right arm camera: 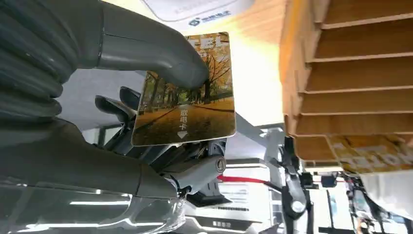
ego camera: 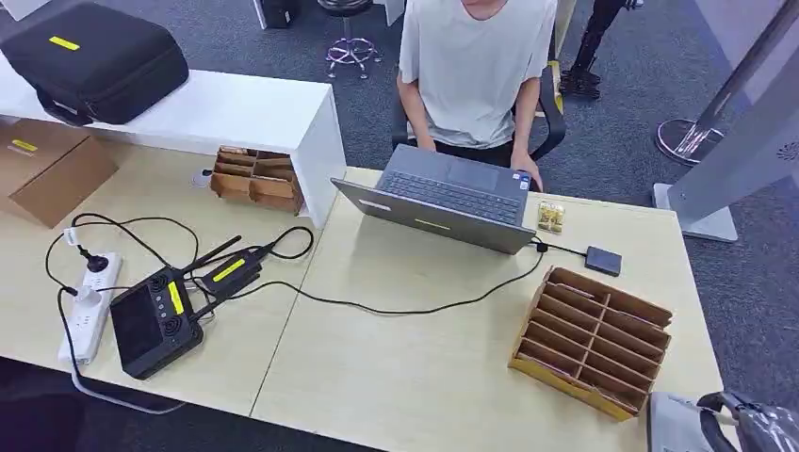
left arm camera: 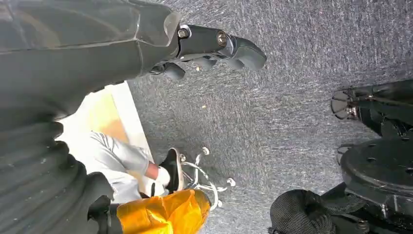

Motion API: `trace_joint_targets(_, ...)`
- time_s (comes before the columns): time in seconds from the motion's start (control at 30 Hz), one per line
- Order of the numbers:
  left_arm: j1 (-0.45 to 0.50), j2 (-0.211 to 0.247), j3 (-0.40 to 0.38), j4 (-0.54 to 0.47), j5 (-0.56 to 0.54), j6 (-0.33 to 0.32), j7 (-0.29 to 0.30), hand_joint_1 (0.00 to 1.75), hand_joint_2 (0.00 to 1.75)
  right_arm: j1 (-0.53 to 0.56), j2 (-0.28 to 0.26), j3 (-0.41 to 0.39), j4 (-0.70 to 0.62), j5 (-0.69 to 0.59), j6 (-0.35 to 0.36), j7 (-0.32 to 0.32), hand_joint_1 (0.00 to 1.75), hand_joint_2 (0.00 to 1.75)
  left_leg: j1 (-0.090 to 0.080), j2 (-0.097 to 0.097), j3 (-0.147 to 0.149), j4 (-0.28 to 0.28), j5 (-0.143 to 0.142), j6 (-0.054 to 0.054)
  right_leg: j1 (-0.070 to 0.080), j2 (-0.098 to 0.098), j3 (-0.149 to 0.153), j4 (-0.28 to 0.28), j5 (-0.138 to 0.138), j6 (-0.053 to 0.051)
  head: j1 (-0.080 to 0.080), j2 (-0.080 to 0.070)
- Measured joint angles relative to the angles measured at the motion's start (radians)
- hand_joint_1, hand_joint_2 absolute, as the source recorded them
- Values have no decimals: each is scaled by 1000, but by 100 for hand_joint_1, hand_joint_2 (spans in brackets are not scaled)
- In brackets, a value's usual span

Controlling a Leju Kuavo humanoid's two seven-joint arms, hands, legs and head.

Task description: Pass the card to the sensor for recognition and then transmit it.

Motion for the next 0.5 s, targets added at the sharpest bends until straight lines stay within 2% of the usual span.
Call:
trace_joint_targets(0.13, 0, 0, 2, 0, 6, 1, 0, 0, 175, -16, 4, 0, 52, -7, 17, -18, 175, 175, 0, 0, 0, 0, 0, 0, 0, 0, 1, 0, 0, 0, 0, 0)
trace_joint_targets(0.5, -1, 0, 2, 0, 24, 22, 9, 0, 175, -36, 22, 5, 90, -14, 60, -9, 175, 175, 0, 0, 1, 0, 0, 0, 0, 0, 0, 0, 0, 0, 0, 0)
